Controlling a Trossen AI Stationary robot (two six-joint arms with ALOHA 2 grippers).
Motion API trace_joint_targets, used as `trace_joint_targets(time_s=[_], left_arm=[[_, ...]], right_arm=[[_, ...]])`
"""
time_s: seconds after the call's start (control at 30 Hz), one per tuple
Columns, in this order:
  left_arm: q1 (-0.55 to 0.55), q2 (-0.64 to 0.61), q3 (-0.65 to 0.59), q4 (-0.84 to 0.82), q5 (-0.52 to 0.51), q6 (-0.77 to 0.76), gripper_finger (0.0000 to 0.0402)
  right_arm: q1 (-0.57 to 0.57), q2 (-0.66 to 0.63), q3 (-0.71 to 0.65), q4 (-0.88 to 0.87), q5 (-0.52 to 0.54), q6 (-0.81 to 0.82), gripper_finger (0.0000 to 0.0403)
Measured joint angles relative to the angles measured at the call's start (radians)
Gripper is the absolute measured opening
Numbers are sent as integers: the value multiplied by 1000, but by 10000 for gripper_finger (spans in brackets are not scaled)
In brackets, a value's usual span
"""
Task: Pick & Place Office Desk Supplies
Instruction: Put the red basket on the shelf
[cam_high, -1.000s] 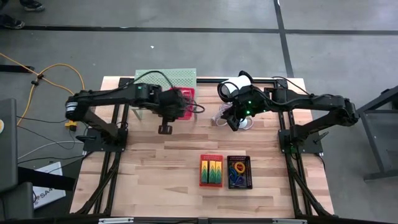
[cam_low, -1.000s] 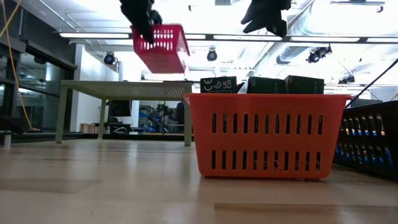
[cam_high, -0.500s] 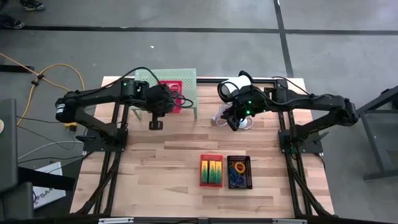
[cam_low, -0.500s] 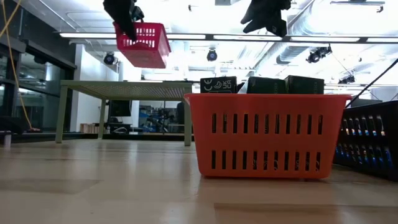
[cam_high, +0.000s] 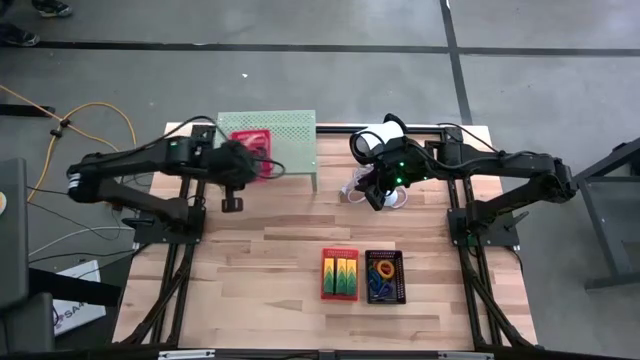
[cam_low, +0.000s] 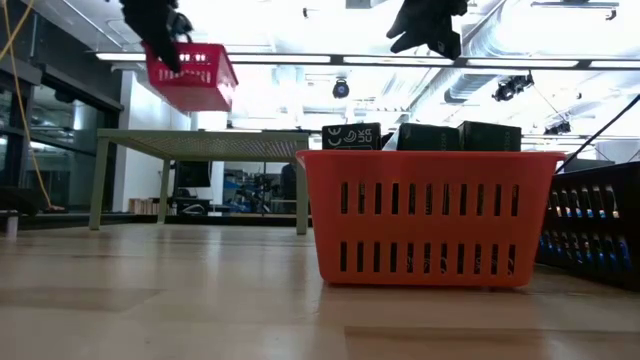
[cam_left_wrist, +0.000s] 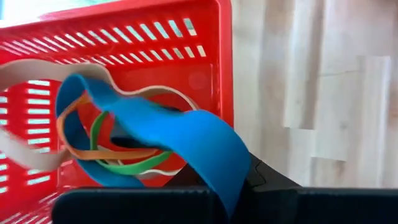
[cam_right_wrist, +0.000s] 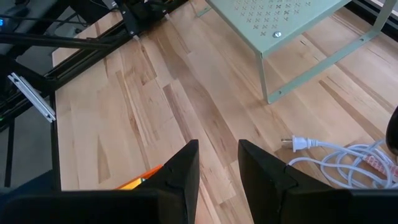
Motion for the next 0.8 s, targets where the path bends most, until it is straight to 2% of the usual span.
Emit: trace_joint_targets(time_s=[0.1, 0.2, 0.37, 0.8], left_arm=[[3, -59, -18, -2, -47, 11, 1], [35, -92, -26, -15, -47, 40, 1], [147, -112, -27, -69, -37, 41, 1], [440, -112, -28, -103, 206, 321, 1]], right_arm=[[0, 0, 0, 1, 0, 0, 99], [0, 0, 0, 4, 0, 0, 99], [0, 0, 0, 4, 0, 0, 99], [0, 0, 0, 4, 0, 0, 99]])
